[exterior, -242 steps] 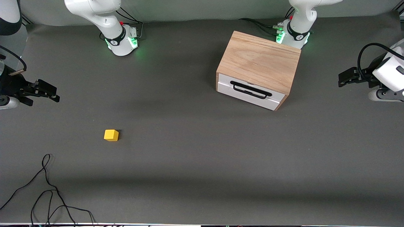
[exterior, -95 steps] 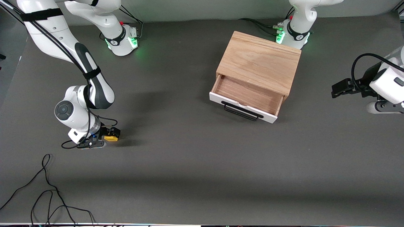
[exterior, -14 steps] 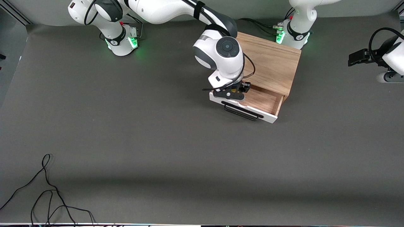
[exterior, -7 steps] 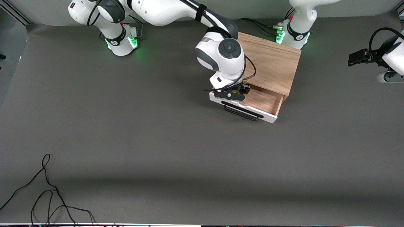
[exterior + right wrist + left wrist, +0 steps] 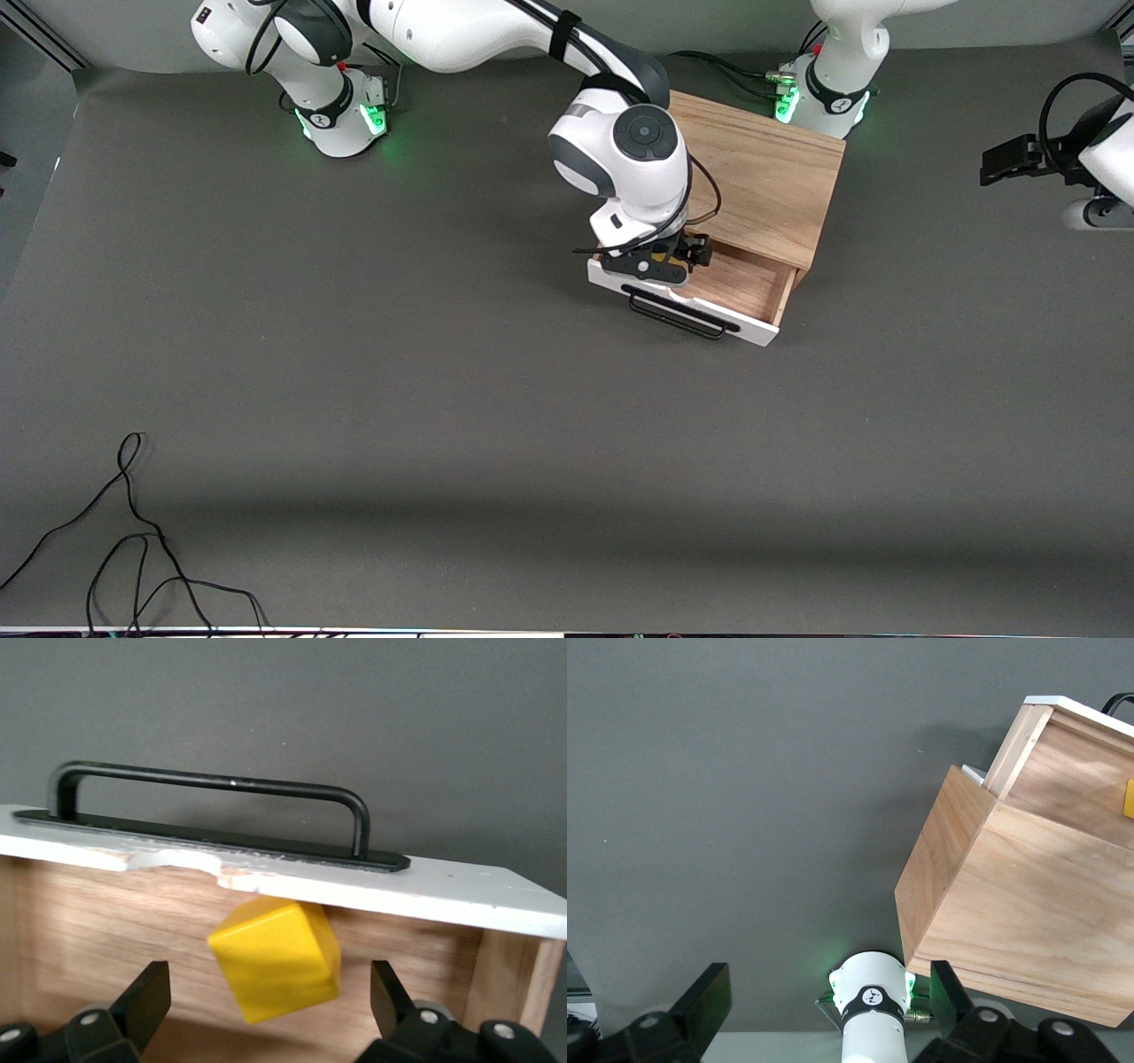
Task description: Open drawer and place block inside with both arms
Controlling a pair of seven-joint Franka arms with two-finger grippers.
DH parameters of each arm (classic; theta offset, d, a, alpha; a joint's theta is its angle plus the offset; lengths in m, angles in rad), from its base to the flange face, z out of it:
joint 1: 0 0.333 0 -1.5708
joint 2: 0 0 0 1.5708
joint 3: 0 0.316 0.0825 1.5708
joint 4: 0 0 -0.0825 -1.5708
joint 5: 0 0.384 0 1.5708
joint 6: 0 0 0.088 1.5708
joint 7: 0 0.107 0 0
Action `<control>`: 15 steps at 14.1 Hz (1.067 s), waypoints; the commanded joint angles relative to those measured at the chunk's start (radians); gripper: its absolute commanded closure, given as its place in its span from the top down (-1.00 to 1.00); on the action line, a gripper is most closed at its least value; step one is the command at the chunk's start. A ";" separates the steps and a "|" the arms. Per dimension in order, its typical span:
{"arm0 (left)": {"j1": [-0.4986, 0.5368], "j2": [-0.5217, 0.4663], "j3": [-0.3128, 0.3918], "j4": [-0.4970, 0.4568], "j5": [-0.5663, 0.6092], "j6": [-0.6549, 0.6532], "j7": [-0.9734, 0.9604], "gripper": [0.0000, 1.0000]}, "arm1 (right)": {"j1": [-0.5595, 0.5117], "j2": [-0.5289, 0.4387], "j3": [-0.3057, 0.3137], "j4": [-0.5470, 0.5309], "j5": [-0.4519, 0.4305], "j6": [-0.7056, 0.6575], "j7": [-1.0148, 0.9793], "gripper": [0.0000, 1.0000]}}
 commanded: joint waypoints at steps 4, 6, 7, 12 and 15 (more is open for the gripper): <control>0.055 -0.004 0.000 0.030 -0.004 -0.012 0.019 0.99 | -0.058 -0.229 -0.005 -0.080 -0.029 -0.098 0.018 1.00; 0.055 0.001 0.002 0.027 -0.002 -0.009 0.019 0.99 | -0.117 -0.359 -0.008 -0.211 -0.030 -0.124 -0.115 1.00; 0.057 0.007 0.002 0.027 -0.001 -0.008 0.019 0.99 | -0.152 -0.425 -0.011 -0.279 -0.030 -0.124 -0.218 1.00; 0.055 0.019 -0.001 0.028 0.005 -0.001 0.017 1.00 | -0.313 -0.625 -0.084 -0.460 -0.026 -0.129 -0.413 1.00; 0.051 0.022 -0.003 0.019 0.002 0.021 0.017 1.00 | -0.471 -0.745 -0.095 -0.575 -0.026 -0.133 -0.640 1.00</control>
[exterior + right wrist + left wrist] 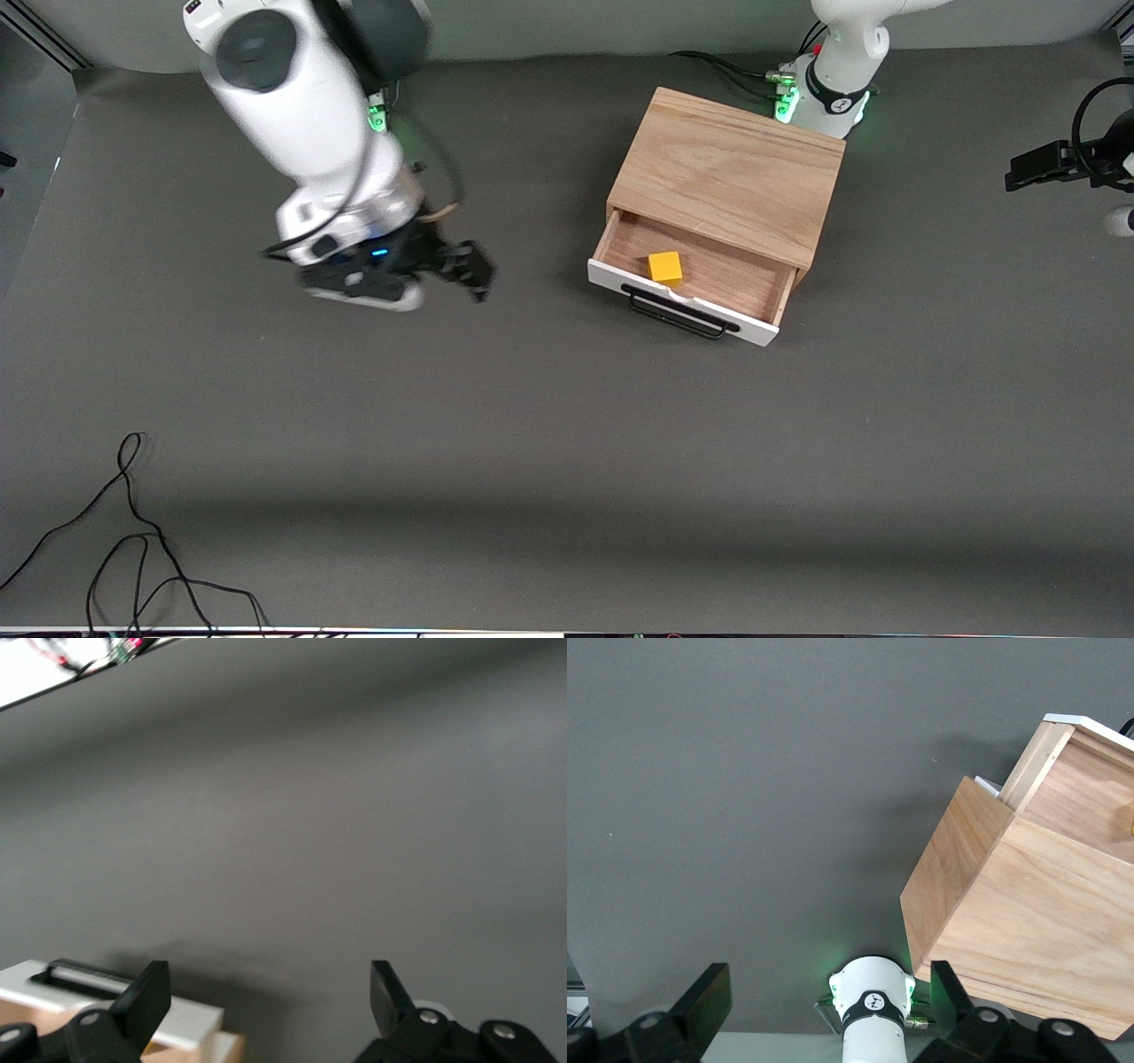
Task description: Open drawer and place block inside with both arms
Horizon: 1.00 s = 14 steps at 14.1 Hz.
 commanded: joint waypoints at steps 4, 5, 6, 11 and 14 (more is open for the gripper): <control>-0.005 0.006 -0.005 -0.009 0.004 0.027 0.014 1.00 | -0.250 -0.232 0.003 -0.216 -0.007 -0.099 -0.334 1.00; -0.006 0.004 -0.007 -0.009 0.003 0.033 0.014 1.00 | -0.276 -0.258 0.003 -0.230 -0.007 -0.110 -0.377 1.00; -0.012 0.001 -0.010 -0.008 0.004 0.052 0.014 1.00 | -0.297 -0.276 0.002 -0.231 -0.008 -0.114 -0.409 1.00; -0.008 0.001 -0.008 -0.011 0.001 0.112 0.014 0.99 | -0.357 -0.272 0.003 -0.173 -0.091 -0.225 -0.634 1.00; -0.008 0.003 -0.007 -0.011 0.001 0.166 0.014 1.00 | -0.409 -0.268 0.035 -0.170 -0.156 -0.257 -0.678 1.00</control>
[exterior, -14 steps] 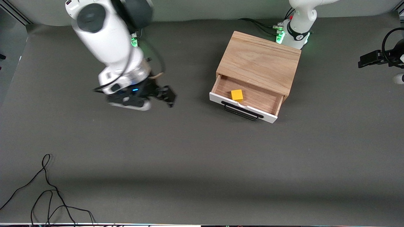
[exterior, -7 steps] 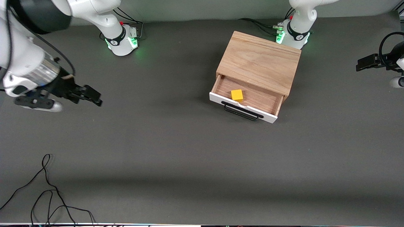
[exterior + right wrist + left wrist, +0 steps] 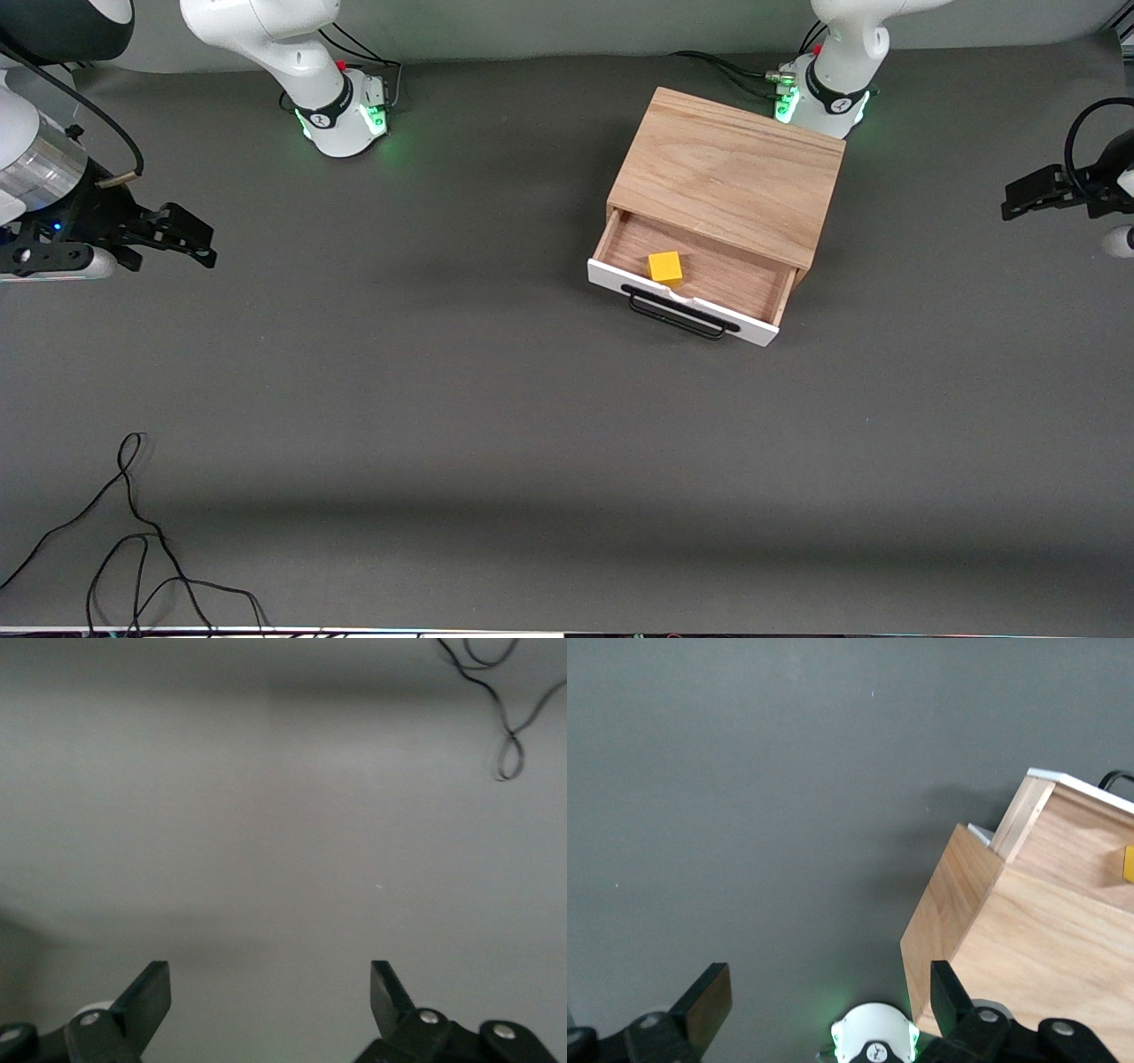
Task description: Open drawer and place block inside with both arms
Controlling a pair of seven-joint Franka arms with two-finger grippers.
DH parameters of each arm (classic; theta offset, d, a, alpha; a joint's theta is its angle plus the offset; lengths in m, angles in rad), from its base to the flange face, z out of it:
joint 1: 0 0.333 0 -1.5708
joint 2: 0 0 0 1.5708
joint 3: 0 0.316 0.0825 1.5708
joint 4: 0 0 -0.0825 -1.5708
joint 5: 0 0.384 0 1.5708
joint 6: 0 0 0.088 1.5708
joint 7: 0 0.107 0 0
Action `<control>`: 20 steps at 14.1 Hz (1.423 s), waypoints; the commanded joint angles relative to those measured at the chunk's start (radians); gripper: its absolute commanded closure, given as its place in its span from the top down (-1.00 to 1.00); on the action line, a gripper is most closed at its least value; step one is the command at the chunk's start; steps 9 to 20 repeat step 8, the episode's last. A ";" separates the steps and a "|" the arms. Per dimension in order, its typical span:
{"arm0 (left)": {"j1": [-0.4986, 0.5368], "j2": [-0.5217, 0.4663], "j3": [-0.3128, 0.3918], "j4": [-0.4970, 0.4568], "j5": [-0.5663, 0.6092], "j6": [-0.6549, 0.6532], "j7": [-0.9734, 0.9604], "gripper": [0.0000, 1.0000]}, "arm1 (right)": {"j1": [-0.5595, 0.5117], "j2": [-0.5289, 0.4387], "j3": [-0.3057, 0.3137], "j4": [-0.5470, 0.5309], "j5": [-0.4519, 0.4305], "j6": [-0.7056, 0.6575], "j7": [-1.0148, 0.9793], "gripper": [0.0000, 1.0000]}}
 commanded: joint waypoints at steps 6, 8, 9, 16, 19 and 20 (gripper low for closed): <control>0.001 -0.016 0.007 -0.021 0.001 0.033 0.014 1.00 | -0.097 0.006 0.065 0.010 0.055 -0.025 -0.053 1.00; -0.002 -0.018 0.005 -0.021 0.001 0.039 0.014 1.00 | -0.097 0.006 0.064 0.008 0.055 -0.025 -0.054 1.00; -0.002 -0.018 0.005 -0.021 0.001 0.039 0.014 1.00 | -0.097 0.006 0.064 0.008 0.055 -0.025 -0.054 1.00; -0.002 -0.018 0.005 -0.021 0.001 0.039 0.014 1.00 | -0.097 0.006 0.064 0.008 0.055 -0.025 -0.054 1.00; -0.002 -0.018 0.005 -0.021 0.001 0.039 0.014 1.00 | -0.097 0.006 0.064 0.008 0.055 -0.025 -0.054 1.00; -0.002 -0.018 0.005 -0.021 0.001 0.039 0.014 1.00 | -0.097 0.006 0.064 0.008 0.055 -0.025 -0.054 1.00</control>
